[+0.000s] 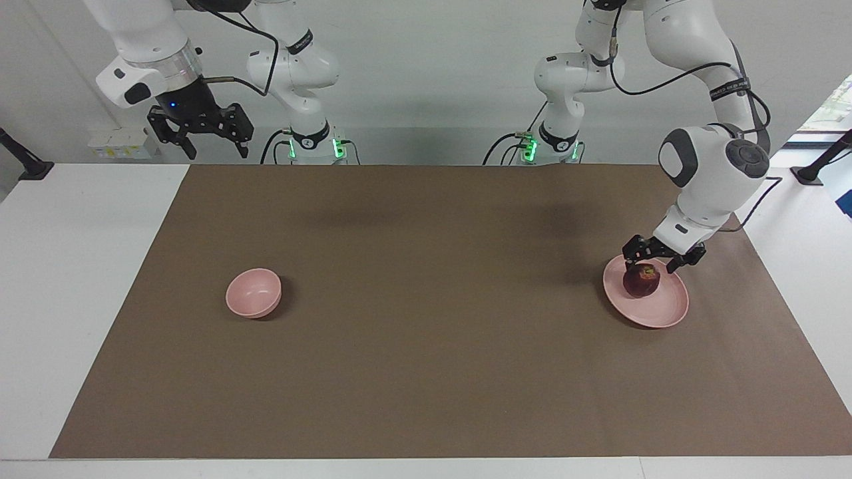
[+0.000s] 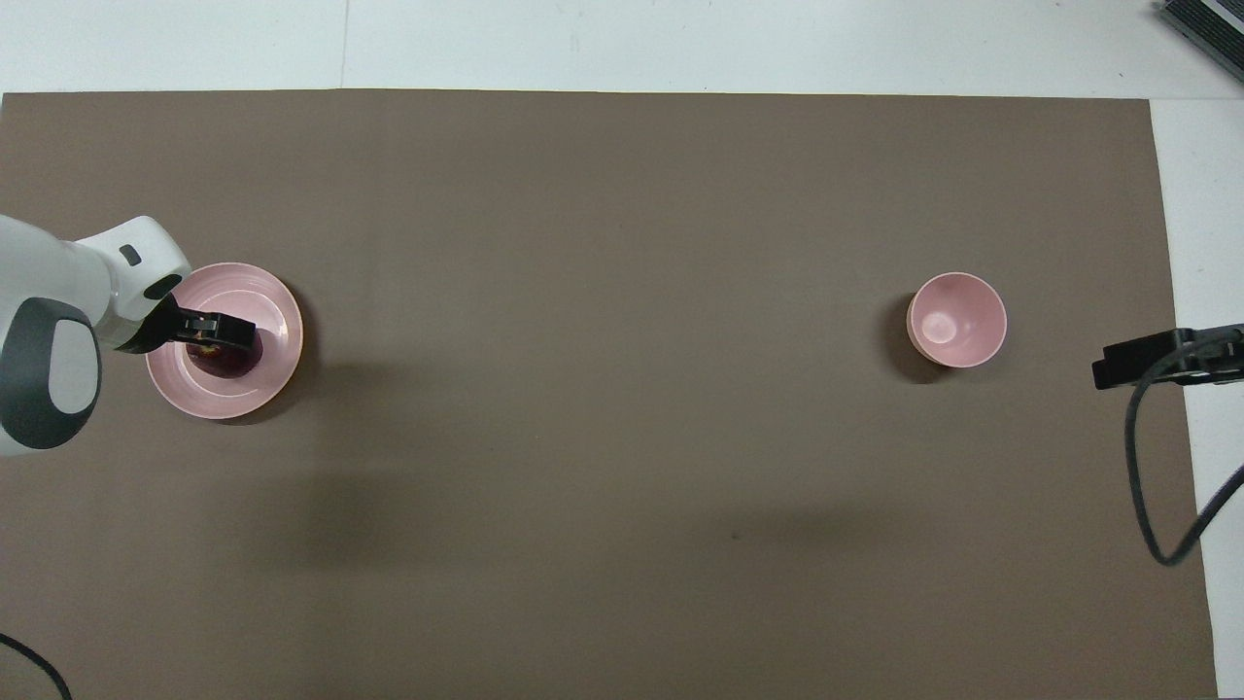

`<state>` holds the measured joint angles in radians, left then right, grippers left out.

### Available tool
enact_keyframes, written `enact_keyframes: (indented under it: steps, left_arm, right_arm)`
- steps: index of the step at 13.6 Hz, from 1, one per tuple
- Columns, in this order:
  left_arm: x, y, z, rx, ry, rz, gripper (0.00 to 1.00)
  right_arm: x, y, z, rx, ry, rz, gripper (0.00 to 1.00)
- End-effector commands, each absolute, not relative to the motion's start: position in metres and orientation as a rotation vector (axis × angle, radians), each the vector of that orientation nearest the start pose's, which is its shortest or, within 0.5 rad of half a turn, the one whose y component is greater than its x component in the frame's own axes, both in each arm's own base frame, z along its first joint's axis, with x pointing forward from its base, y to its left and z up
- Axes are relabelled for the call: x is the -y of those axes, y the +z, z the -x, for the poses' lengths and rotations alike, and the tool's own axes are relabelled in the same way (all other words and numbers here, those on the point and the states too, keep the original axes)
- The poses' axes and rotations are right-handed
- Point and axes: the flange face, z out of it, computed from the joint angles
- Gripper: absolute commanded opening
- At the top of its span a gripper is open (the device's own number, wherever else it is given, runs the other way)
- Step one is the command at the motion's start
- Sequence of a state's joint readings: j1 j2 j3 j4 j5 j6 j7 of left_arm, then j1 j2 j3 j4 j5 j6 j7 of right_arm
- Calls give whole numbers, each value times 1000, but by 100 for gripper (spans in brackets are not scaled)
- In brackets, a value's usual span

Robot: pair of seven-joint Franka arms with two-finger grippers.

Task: Move apple from plate to bowl
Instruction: 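Reach the left gripper down over the apple on the pink plate, then close the left gripper on the red apple and lift it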

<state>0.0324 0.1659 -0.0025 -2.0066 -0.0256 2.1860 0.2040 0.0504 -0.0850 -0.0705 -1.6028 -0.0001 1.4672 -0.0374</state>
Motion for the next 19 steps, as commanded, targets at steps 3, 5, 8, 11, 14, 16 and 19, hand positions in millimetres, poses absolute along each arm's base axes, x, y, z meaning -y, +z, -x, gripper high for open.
enact_keyframes:
  steps: [3,5,8,11,14,16,19]
  left_arm:
    - [-23,335,-580,-284,-83,3132,100]
    - [-29,327,-584,-293,-99,3124,100]
    - [-31,326,-582,-340,-90,3120,27]
    - [-32,330,-587,-326,-92,3121,0]
    - [-31,345,-598,-313,-76,3134,0]
    - [-34,363,-606,-305,-95,3134,0]
    - [-51,385,-615,-261,-147,3137,0]
  right_arm:
    - [13,646,-503,66,91,3107,100]
    - [12,647,-504,63,82,3108,100]
    - [9,648,-509,74,32,3110,100]
    - [9,646,-516,78,-13,3112,100]
    - [1,646,-516,102,-6,3111,100]
    - [2,646,-515,109,-1,3111,100]
    - [2,646,-516,102,-6,3111,100]
